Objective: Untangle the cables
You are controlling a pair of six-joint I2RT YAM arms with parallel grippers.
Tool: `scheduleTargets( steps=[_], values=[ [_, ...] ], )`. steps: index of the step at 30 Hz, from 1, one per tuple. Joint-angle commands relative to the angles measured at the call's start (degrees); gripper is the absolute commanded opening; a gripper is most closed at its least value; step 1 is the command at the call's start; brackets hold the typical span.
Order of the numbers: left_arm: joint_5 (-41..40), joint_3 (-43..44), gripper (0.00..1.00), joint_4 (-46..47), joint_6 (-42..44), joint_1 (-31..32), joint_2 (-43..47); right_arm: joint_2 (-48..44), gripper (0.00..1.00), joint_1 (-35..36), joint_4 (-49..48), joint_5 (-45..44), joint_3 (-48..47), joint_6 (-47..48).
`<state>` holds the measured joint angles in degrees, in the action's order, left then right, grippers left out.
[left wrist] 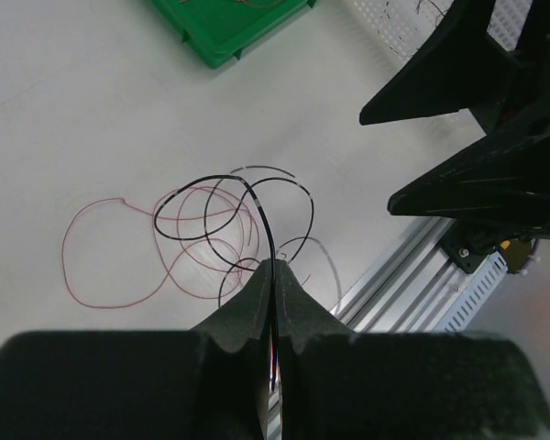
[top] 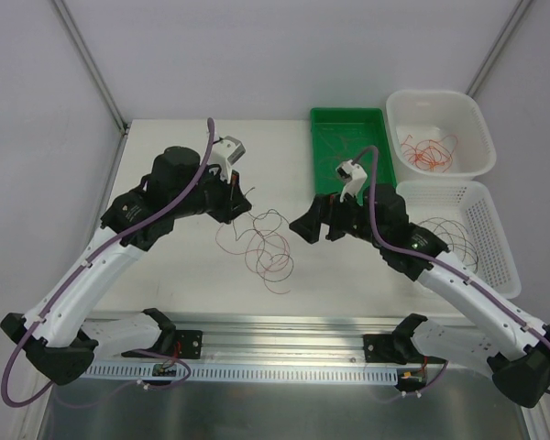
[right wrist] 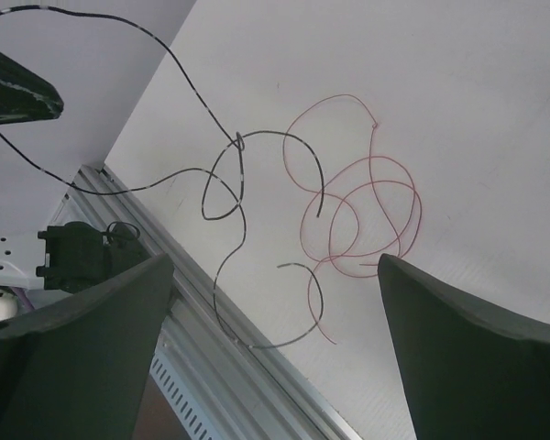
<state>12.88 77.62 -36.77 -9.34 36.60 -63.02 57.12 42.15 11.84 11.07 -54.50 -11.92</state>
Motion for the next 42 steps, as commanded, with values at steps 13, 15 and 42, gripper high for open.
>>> scheduleTargets(
  steps=[13,15,42],
  values=[
    [0.39,3.06,0.0,-0.32,-0.24,5.41,-1.93,3.87,0.95,5.04,-11.57,-6.23,2.03,-9.35],
    [0.3,3.32,0.0,-0.4,-0.24,5.94,-2.01,4.57,0.9,5.13,-12.96,-7.02,2.29,-9.17],
    [-3.48,0.33,0.37,-0.23,1.52,6.64,-2.72,-3.77,0.01,4.87,15.21,-25.38,-12.63,6.64]
  ],
)
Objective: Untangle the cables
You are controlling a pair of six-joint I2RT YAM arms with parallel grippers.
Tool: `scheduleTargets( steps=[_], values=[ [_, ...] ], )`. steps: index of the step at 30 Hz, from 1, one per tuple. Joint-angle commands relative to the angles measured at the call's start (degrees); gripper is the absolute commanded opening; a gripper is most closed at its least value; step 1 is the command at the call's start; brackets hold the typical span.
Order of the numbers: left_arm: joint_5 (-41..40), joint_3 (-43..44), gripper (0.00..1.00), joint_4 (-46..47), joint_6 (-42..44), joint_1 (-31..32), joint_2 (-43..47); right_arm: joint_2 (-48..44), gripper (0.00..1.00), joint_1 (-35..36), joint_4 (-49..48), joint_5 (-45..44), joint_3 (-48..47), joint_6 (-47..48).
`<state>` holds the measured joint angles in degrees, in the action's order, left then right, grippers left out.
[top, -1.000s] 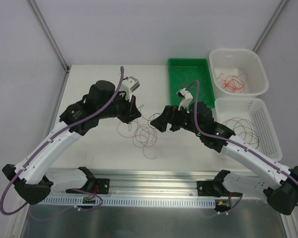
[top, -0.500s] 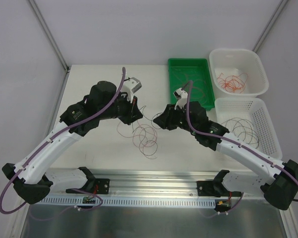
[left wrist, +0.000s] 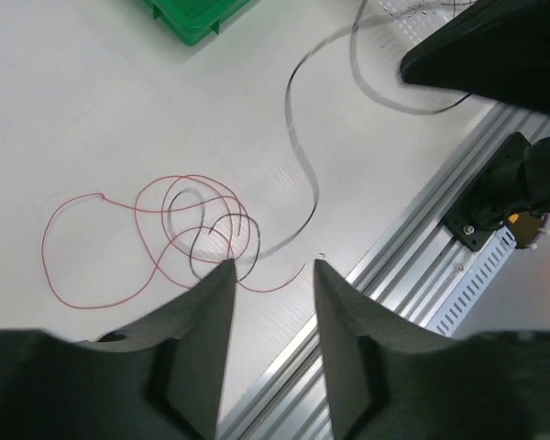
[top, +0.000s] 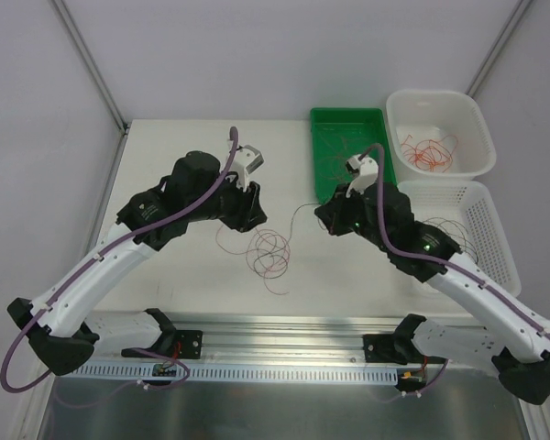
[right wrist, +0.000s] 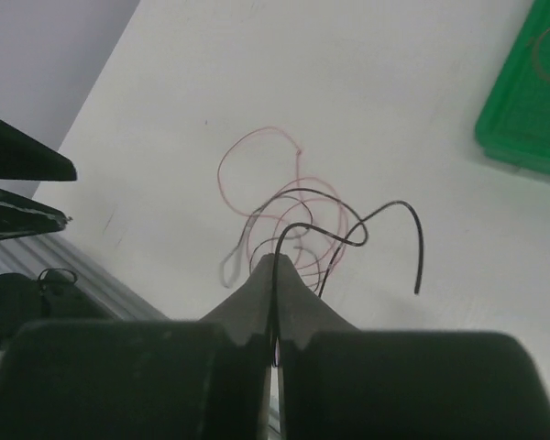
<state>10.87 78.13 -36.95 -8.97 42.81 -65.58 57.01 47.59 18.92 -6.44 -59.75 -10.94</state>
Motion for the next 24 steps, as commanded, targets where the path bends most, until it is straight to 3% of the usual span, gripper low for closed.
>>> scheduleTargets(
  steps=[1,3,7,13,18,24],
  values=[
    [-1.47,0.01,0.43,-0.05,1.24,0.44,0.01,-3.93,0.01,-0.83,10.07,-9.54,-9.32,7.58],
    [-1.56,0.18,0.5,0.04,1.59,0.44,0.28,-4.54,0.01,-2.67,16.04,-13.5,-14.76,9.17],
    [-3.13,-0.34,0.76,0.04,2.38,0.44,1.77,-5.86,0.01,-8.9,22.21,-14.22,-23.65,12.76],
    [-10.07,-5.16,0.98,-0.05,3.17,0.09,2.65,-4.72,0.01,-12.43,29.06,-22.11,-36.3,16.91],
    [-15.7,-10.09,0.99,-0.4,2.91,-2.54,2.04,-3.58,0.01,-15.77,30.3,-31.52,-39.39,20.42],
    [-14.48,-17.12,0.99,0.21,0.28,-14.93,-0.16,-0.77,0.01,-22.1,29.08,-39.7,-44.31,24.91]
  ],
)
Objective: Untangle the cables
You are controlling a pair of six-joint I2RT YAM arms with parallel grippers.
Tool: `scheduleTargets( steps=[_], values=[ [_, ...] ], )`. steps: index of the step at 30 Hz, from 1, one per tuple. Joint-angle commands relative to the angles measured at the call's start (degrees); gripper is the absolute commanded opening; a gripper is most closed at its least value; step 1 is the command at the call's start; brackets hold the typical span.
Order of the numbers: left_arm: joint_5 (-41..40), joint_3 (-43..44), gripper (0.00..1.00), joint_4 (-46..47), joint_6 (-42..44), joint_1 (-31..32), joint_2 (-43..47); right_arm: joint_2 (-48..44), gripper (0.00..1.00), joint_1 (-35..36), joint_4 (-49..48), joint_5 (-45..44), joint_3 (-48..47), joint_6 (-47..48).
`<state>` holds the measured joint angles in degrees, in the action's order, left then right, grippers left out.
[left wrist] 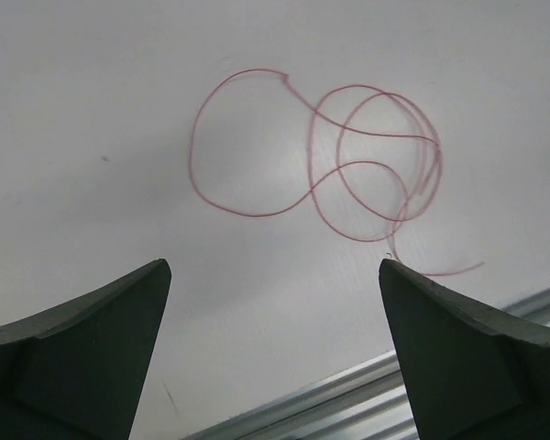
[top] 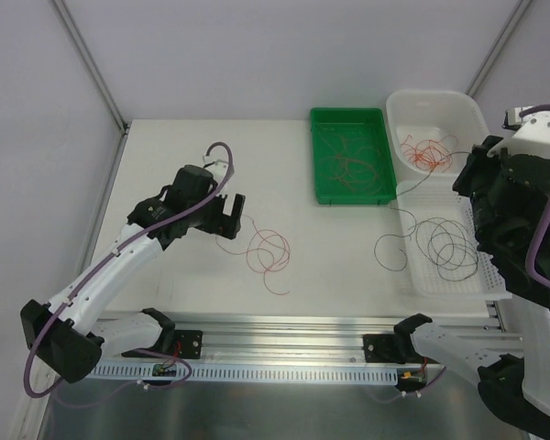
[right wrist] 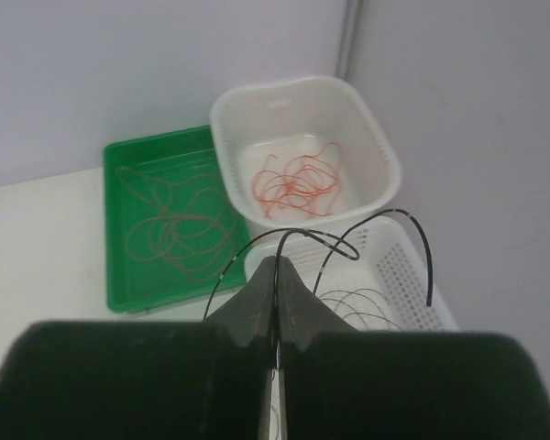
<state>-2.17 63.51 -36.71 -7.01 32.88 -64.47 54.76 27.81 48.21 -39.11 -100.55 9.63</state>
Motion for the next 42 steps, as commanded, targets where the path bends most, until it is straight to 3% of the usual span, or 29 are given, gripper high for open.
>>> scheduleTargets(
  steps=[1,7,17,21,28,36,42],
  values=[
    [-1.52,-4.08,0.99,0.49,-2.04,-6.33,-2.75,1.66,0.01,-3.8,-0.65,-6.68,-4.47,5.22],
    [-2.65,-5.76,0.99,0.58,-2.05,-8.71,-6.2,5.61,0.01,-5.66,-4.87,-7.64,-14.05,10.22],
    [-4.42,-6.82,0.99,0.5,-1.87,-8.8,-5.58,8.08,0.01,-6.28,-16.55,-7.56,-16.17,13.57],
    [-4.77,-6.9,0.99,0.5,-1.87,-8.8,-5.84,8.6,0.01,-6.37,-20.43,2.53,-15.46,8.94],
    [-5.03,-7.08,0.99,0.59,-1.7,-8.8,-6.46,14.84,0.01,-6.46,-21.48,30.02,-15.82,-5.73],
    [-4.68,-7.17,0.99,0.59,-1.78,-8.8,-6.9,16.51,0.01,-6.81,-26.41,35.67,-8.44,-9.45],
    [-4.59,-6.99,0.99,0.59,-1.7,-8.89,-7.16,20.91,0.01,-6.98,-30.88,51.75,-5.89,-20.41]
  ],
)
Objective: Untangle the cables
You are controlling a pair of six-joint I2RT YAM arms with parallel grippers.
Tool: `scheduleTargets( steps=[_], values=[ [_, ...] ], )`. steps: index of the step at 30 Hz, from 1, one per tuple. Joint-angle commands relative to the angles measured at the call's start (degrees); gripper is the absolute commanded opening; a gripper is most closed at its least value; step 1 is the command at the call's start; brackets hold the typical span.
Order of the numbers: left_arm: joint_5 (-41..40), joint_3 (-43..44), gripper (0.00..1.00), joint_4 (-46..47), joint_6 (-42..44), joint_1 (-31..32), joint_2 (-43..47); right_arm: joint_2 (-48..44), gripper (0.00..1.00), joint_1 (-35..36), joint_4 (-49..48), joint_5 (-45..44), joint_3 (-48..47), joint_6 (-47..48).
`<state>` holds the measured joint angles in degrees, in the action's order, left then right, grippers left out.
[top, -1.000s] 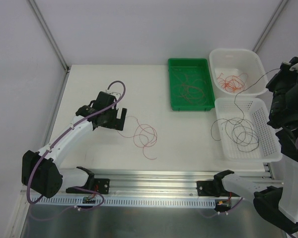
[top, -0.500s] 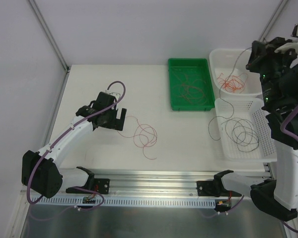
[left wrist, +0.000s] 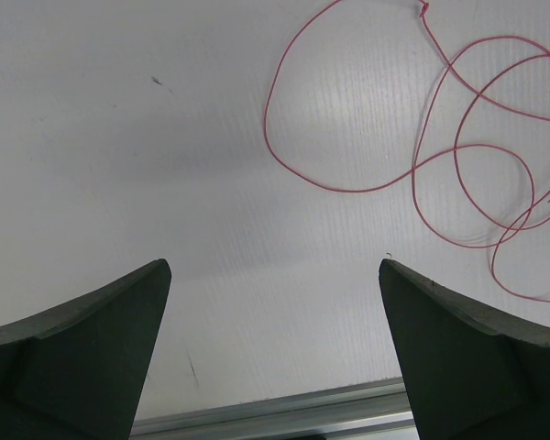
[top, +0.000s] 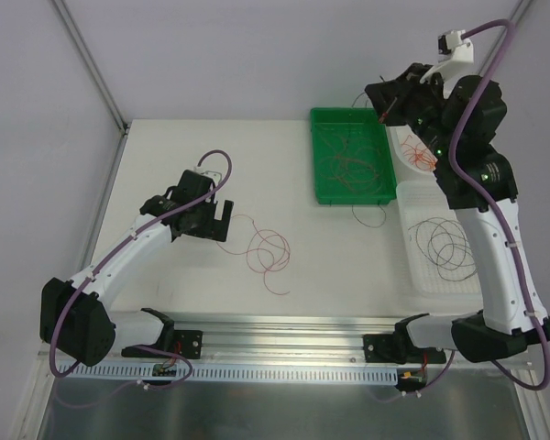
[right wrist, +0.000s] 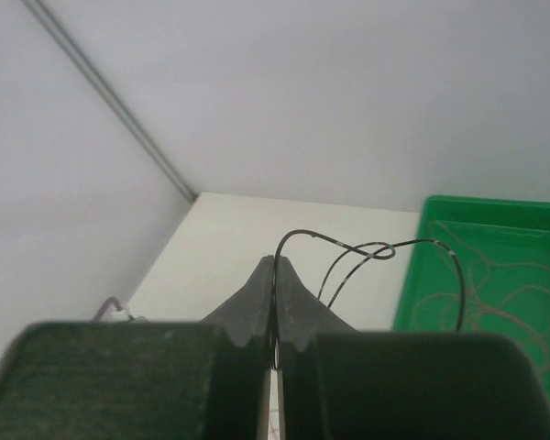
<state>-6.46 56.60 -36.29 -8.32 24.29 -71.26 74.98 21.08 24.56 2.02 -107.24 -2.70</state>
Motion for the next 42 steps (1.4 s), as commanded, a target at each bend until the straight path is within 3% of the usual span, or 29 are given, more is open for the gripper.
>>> scheduleTargets(
  steps=[1,7,12,24,28,34,39,42],
  values=[
    [-0.4,-0.26,0.99,0.17,-0.38,-0.3,-0.37,1.13,0.01,-0.25,-9.07,12.9,1.68,-9.24],
    [-0.75,-0.35,0.99,0.17,-0.3,-0.3,-0.37,2.63,0.01,-0.34,-10.15,12.58,3.97,-8.48],
    [-0.66,-0.35,0.99,0.08,-0.3,-0.21,-0.19,1.84,0.01,-1.04,-4.18,6.51,-4.79,-1.18],
    [-0.4,-0.52,0.99,0.17,-0.3,-0.21,-0.45,-4.49,0.01,-2.97,0.14,-20.55,-11.06,19.81],
    [-0.13,-0.52,0.99,0.17,-0.3,-0.21,-0.72,-8.88,0.01,-3.59,-2.05,-30.39,-5.28,24.58],
    [0.13,-0.61,0.99,0.17,-0.38,-0.21,-1.24,-17.23,0.01,-9.82,-6.89,-38.58,15.46,24.41],
    [1.01,-0.7,0.99,0.17,-0.47,-0.21,-1.95,-22.06,0.01,-22.89,-8.64,-34.3,34.51,15.63],
    [0.83,-0.7,0.99,0.17,-0.47,-0.3,-2.3,-22.95,0.01,-29.14,-8.56,-30.34,40.51,9.22]
  ],
)
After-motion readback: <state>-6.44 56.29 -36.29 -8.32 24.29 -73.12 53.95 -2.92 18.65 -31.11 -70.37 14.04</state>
